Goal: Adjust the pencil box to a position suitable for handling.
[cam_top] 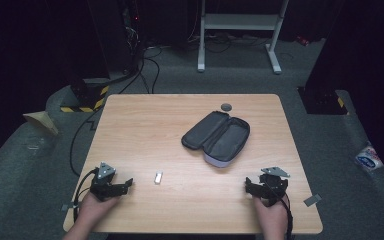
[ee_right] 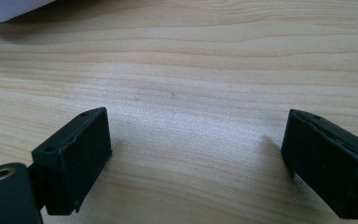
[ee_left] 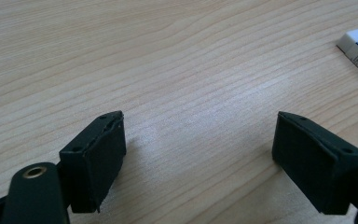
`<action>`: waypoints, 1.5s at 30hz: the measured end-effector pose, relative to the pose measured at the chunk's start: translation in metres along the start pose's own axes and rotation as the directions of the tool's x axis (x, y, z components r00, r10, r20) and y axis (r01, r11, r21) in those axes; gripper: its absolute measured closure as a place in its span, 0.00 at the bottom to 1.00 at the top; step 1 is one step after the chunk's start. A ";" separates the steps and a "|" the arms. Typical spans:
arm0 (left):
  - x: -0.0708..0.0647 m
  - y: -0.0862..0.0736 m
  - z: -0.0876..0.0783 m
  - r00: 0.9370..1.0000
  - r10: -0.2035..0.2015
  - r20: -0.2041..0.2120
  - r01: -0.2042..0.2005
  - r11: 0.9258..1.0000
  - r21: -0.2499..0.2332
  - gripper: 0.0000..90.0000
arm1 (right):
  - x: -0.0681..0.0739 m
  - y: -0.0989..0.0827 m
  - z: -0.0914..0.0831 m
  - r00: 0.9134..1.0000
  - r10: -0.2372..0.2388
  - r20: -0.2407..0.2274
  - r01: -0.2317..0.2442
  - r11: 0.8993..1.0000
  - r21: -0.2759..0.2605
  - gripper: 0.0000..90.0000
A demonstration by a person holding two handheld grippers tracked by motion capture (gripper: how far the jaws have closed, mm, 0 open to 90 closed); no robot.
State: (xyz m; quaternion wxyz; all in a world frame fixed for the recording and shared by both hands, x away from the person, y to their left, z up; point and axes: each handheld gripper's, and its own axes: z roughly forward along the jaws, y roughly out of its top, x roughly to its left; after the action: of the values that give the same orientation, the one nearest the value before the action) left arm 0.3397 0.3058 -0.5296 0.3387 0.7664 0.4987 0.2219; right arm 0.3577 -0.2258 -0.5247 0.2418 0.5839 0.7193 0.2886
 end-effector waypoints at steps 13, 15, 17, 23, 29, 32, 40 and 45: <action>0.000 0.000 0.000 1.000 -0.003 -0.008 0.003 1.000 0.001 0.19 | 0.001 -0.003 -0.003 0.999 -0.027 -0.022 0.027 1.000 -0.001 0.09; 0.000 0.000 0.000 1.000 -0.004 -0.009 0.004 1.000 0.000 0.19 | 0.002 -0.003 -0.003 0.999 -0.028 -0.025 0.028 1.000 0.002 0.09; 0.000 0.000 0.000 1.000 -0.005 -0.010 0.005 1.000 0.000 0.20 | 0.002 -0.002 -0.004 0.999 -0.025 -0.025 0.025 1.000 0.003 0.13; 0.000 -0.001 -0.001 1.000 -0.008 -0.012 0.008 1.000 0.000 0.20 | 0.005 0.001 -0.009 0.998 -0.024 -0.050 0.022 0.999 -0.027 0.16; 0.001 -0.002 -0.002 1.000 -0.004 -0.009 0.004 1.000 0.001 0.20 | 0.011 0.007 -0.013 0.997 -0.026 -0.078 0.020 0.997 -0.076 0.19; 0.002 -0.002 -0.003 1.000 -0.003 -0.004 0.003 1.000 0.002 0.20 | 0.014 0.011 -0.014 0.995 -0.030 -0.094 0.020 0.995 -0.103 0.22; 0.002 -0.003 -0.003 1.000 0.000 -0.005 0.000 1.000 0.005 0.19 | 0.026 0.016 -0.020 0.991 -0.049 -0.127 0.032 0.990 -0.134 0.28; 0.002 -0.003 -0.003 1.000 0.000 -0.006 0.000 1.000 0.004 0.19 | 0.032 0.018 -0.021 0.989 -0.054 -0.137 0.034 0.989 -0.145 0.29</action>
State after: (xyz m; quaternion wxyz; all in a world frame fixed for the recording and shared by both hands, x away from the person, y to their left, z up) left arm 0.3365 0.3093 -0.5294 0.3356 0.7663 0.5003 0.2231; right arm 0.3501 -0.1949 -0.4973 0.2378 0.5273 0.7249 0.3741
